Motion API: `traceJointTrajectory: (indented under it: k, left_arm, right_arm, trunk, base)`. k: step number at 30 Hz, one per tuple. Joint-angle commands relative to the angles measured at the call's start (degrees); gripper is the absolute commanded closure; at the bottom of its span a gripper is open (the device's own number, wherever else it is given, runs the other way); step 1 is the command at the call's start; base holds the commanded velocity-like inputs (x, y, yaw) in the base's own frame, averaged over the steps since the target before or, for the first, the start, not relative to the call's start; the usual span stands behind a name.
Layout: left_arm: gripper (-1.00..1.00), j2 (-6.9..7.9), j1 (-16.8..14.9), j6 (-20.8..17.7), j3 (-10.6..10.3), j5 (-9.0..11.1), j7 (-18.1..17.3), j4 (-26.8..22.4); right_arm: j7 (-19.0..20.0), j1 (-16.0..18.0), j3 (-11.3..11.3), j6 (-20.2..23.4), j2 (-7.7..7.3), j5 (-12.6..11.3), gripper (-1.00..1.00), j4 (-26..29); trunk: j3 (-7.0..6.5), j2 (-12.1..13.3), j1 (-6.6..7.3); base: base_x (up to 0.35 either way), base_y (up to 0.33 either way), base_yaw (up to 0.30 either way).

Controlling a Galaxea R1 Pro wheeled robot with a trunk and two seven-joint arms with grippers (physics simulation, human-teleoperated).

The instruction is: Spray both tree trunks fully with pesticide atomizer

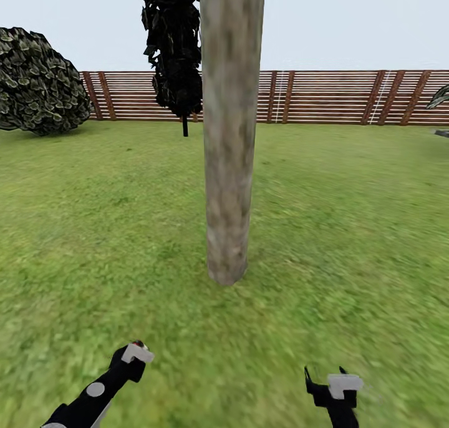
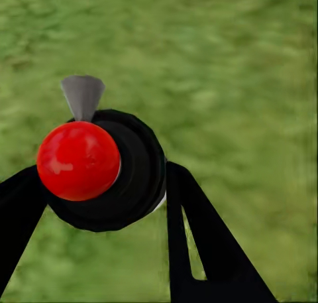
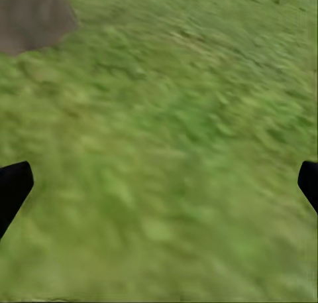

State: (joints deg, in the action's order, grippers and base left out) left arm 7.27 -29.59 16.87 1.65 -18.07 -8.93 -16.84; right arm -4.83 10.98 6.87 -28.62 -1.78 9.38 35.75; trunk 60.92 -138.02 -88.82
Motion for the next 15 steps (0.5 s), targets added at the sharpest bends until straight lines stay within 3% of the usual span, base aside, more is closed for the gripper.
traceJointTrajectory:
  k: [1, 5, 6, 7, 8, 9, 15]
  left_arm:
    - [1.0, 0.35, -0.1, 0.0, 0.0, -0.9, -2.7, -0.2]
    - [1.0, 1.71, -0.5, -0.3, -0.3, -2.6, -15.0, -0.6]
    - [1.0, 2.96, -1.1, -0.6, -0.4, -4.2, -22.3, -1.7]
    - [1.0, 4.13, -3.1, -1.5, -0.3, -9.4, -32.3, -3.8]
    - [1.0, 4.37, -4.5, -2.6, -0.3, -12.8, -37.1, -4.4]
    - [1.0, 4.42, -5.0, -3.4, -0.3, -14.2, -38.9, -4.6]
    - [1.0, 3.92, -7.2, -6.9, -0.3, -23.7, -52.6, -7.3]
  right_arm:
    - [2.7, 0.3, 0.1, 0.1, -0.03, 2.7, -1.0, 0.2]
    - [13.9, 6.0, 0.0, 0.4, 0.31, 11.5, -1.0, 0.0]
    - [19.4, 9.5, 0.0, 2.0, 0.62, 15.6, -1.0, -0.1]
    - [25.5, 13.1, -0.1, 5.6, 0.98, 20.1, -1.0, 0.0]
    - [30.1, 15.2, -1.4, 7.5, 1.48, 22.6, -1.0, 0.0]
    - [34.1, 16.9, -3.1, 8.5, 1.89, 24.4, -1.0, 0.0]
    - [46.9, 20.9, -9.0, 12.3, 3.86, 26.8, -1.0, 0.2]
  trunk:
    - [0.0, 0.0, 0.0]
    - [0.0, 0.0, 0.0]
    - [0.0, 0.0, 0.0]
    - [0.0, 0.0, 0.0]
    - [0.0, 0.0, 0.0]
    - [0.0, 0.0, 0.0]
    - [0.0, 0.0, 0.0]
  base:
    - [0.0, 0.0, 0.0]
    - [0.0, 0.0, 0.0]
    - [0.0, 0.0, 0.0]
    - [0.0, 0.0, 0.0]
    - [0.0, 0.0, 0.0]
    - [0.0, 0.0, 0.0]
    - [0.0, 0.0, 0.0]
